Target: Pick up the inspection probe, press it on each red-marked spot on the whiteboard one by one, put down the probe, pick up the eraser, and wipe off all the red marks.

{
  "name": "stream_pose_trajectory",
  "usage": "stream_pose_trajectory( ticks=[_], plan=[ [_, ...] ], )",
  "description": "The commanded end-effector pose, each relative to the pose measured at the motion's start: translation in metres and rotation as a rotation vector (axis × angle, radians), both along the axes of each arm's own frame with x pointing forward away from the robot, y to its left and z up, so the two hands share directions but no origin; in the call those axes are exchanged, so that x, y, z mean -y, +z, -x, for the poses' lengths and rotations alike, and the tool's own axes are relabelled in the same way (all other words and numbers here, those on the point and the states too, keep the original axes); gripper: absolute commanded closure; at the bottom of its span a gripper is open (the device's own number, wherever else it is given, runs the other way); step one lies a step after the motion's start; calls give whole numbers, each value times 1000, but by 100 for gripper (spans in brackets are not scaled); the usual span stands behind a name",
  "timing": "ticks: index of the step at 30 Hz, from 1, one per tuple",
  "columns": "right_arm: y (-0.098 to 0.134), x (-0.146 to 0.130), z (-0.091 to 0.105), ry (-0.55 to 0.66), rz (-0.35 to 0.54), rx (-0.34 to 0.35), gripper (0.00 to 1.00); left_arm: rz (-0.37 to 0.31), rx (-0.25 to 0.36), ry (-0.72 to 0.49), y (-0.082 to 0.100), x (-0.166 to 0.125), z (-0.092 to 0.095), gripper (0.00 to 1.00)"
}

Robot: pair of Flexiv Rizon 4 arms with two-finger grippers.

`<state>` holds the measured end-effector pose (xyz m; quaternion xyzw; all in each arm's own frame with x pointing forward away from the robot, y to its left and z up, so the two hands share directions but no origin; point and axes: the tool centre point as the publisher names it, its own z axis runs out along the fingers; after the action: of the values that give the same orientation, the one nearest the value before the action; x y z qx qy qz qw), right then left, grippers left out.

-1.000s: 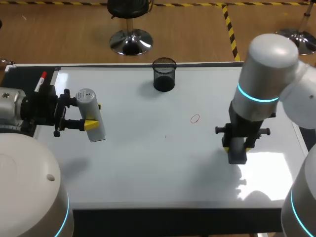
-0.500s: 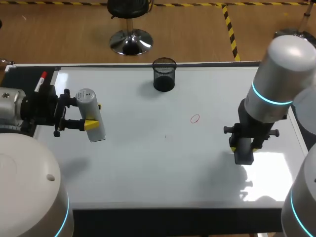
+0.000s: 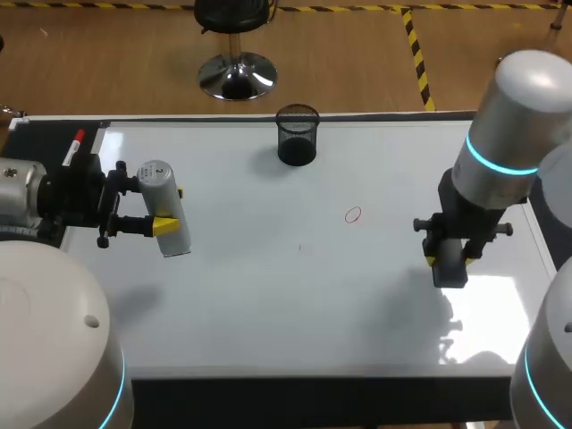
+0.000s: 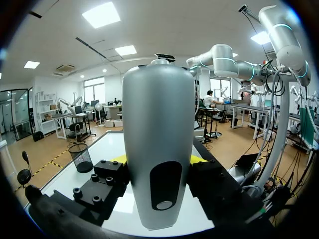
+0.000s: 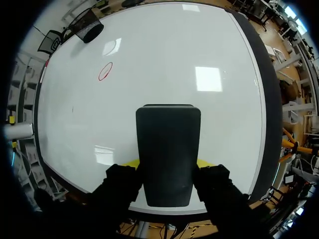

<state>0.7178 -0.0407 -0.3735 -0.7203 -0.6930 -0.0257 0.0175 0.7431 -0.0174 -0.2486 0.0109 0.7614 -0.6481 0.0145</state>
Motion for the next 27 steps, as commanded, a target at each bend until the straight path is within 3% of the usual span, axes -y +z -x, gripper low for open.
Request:
stream_pose_trajectory(
  ticks=[1, 27],
  plan=[
    [8, 10, -12, 24, -10, -34, 100, 0, 4, 3, 1, 0, 2, 100],
    [17, 65, -69, -23, -18, -68, 100, 0, 4, 3, 1, 0, 2, 100]
  ],
)
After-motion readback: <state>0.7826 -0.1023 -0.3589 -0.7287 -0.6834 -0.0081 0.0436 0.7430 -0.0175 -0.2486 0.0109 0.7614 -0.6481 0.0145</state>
